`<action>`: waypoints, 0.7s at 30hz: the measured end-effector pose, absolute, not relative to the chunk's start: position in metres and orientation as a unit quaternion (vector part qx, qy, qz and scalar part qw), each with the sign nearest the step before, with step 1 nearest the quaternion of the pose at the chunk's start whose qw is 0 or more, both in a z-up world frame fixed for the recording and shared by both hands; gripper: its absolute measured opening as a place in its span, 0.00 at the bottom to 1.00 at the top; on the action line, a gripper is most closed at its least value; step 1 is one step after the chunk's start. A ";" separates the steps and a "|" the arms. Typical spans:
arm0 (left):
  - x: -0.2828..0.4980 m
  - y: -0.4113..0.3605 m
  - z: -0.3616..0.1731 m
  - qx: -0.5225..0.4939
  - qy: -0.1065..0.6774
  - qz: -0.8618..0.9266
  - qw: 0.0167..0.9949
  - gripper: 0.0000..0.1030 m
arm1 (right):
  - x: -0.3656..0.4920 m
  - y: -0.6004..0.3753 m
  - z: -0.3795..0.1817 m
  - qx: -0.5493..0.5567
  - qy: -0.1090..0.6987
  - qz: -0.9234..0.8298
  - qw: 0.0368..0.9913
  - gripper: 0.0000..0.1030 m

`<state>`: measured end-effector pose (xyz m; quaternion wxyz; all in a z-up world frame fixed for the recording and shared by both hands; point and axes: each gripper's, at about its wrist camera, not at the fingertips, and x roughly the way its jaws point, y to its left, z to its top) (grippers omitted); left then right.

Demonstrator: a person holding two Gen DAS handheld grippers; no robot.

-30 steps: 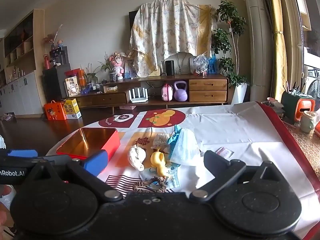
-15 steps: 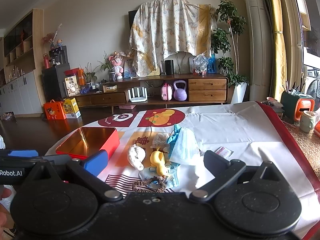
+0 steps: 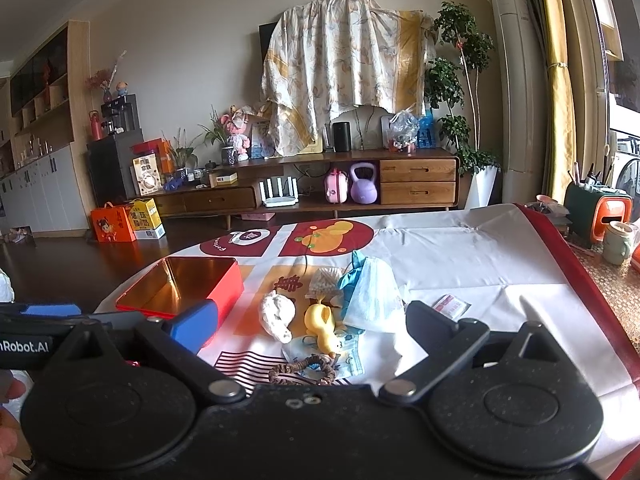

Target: Organize soft objects

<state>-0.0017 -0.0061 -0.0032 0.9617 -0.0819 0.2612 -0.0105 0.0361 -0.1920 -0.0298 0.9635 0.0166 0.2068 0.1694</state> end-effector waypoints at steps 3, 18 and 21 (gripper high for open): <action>-0.001 -0.007 -0.006 -0.083 0.260 -0.013 0.962 1.00 | 0.033 -0.193 -0.028 0.017 0.209 0.167 0.963 0.97; -0.004 -0.005 -0.002 -0.089 0.249 -0.013 0.964 1.00 | 0.034 -0.195 -0.025 0.017 0.208 0.169 0.963 0.97; -0.003 -0.004 -0.002 -0.090 0.252 -0.010 0.964 1.00 | 0.035 -0.196 -0.025 0.018 0.207 0.169 0.963 0.97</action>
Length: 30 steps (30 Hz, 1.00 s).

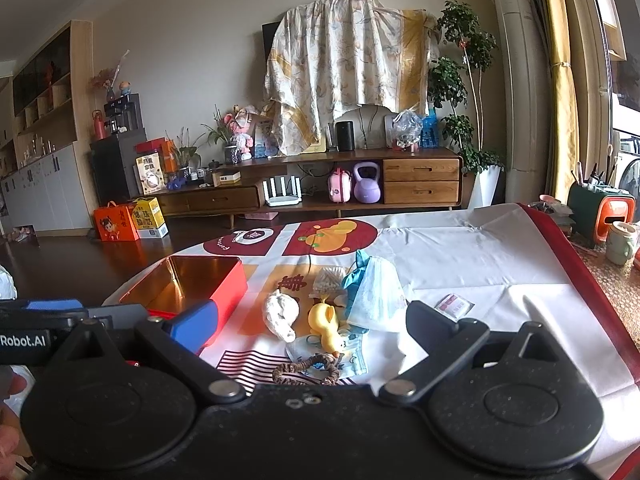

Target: Organize soft objects

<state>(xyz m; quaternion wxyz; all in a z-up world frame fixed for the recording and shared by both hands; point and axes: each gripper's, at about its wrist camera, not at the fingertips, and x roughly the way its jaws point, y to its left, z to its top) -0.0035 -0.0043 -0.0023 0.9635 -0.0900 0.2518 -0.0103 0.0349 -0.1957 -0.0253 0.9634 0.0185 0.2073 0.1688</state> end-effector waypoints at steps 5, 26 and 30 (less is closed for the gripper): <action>-0.004 -0.004 -0.002 -0.093 0.254 -0.007 0.963 1.00 | 0.031 -0.186 -0.020 0.017 0.206 0.170 0.963 0.97; 0.000 0.001 -0.004 -0.107 0.264 0.002 0.959 1.00 | 0.032 -0.169 -0.009 0.018 0.209 0.180 0.961 0.97; 0.008 0.002 -0.009 -0.104 0.271 0.002 0.957 1.00 | 0.039 -0.174 -0.019 0.020 0.216 0.182 0.959 0.97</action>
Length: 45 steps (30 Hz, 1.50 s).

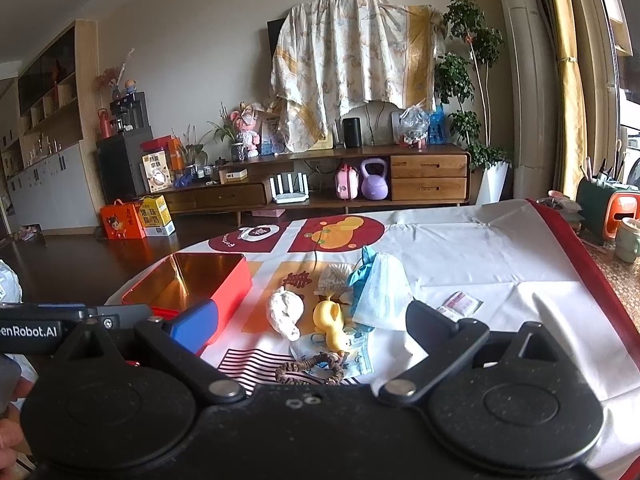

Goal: Organize soft objects
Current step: 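Grasp the white mesh cloth with left tool while right tool grasps yellow duck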

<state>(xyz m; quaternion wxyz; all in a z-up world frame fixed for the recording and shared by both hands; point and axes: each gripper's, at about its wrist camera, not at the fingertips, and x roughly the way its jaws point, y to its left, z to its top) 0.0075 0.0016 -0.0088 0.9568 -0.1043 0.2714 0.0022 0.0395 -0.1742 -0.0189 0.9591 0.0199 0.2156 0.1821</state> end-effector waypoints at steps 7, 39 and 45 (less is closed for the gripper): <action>0.032 0.003 -0.016 -0.104 0.283 0.006 0.953 1.00 | 0.064 -0.177 -0.030 0.018 0.223 0.187 0.957 0.96; 0.209 -0.011 -0.079 -0.054 0.367 -0.001 0.929 0.99 | 0.182 -0.161 -0.100 -0.080 0.325 0.256 0.907 0.77; 0.234 -0.015 -0.096 -0.035 0.382 -0.004 0.923 0.99 | 0.207 -0.139 -0.114 -0.100 0.342 0.267 0.895 0.65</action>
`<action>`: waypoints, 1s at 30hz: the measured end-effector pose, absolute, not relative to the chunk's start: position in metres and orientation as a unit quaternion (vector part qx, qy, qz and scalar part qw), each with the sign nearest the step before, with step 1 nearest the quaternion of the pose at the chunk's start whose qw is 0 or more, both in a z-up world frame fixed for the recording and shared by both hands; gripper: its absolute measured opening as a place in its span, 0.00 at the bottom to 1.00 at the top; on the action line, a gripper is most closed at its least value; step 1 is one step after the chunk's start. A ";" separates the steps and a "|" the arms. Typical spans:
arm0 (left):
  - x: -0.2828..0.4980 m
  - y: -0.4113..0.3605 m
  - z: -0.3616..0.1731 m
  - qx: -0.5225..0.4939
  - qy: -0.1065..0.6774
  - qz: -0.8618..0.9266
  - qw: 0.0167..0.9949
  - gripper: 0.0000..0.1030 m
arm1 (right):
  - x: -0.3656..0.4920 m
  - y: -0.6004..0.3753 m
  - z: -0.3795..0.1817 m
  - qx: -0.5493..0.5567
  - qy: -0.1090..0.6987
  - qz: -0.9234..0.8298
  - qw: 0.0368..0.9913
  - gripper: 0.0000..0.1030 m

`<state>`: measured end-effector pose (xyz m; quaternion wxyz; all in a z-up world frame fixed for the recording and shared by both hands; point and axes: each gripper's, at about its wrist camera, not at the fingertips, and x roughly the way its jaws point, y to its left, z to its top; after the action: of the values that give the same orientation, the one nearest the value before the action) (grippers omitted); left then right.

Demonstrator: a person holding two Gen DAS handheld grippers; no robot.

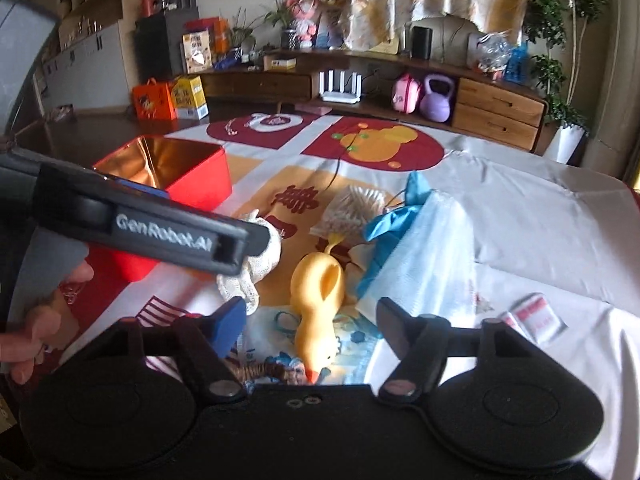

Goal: Organize soft objects
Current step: 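Grasp the white mesh cloth with left tool while right tool grasps yellow duck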

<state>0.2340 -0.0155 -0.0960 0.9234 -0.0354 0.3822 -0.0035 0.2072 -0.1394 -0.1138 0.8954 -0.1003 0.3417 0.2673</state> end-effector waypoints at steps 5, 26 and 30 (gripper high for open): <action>0.249 -0.014 -0.109 -0.041 0.400 -0.007 0.915 0.88 | 0.219 -0.128 -0.124 -0.110 0.348 0.274 0.890 0.58; 0.272 -0.007 -0.132 -0.058 0.423 -0.033 0.904 0.37 | 0.241 -0.116 -0.144 -0.125 0.364 0.251 0.888 0.22; 0.270 -0.006 -0.129 -0.054 0.420 -0.028 0.905 0.33 | 0.239 -0.119 -0.139 -0.115 0.361 0.250 0.891 0.15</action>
<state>0.2696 -0.0060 -0.1292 0.9053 -0.0545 0.4204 -0.0280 0.2389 -0.1186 -0.1394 0.8908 -0.1149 0.3613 0.2504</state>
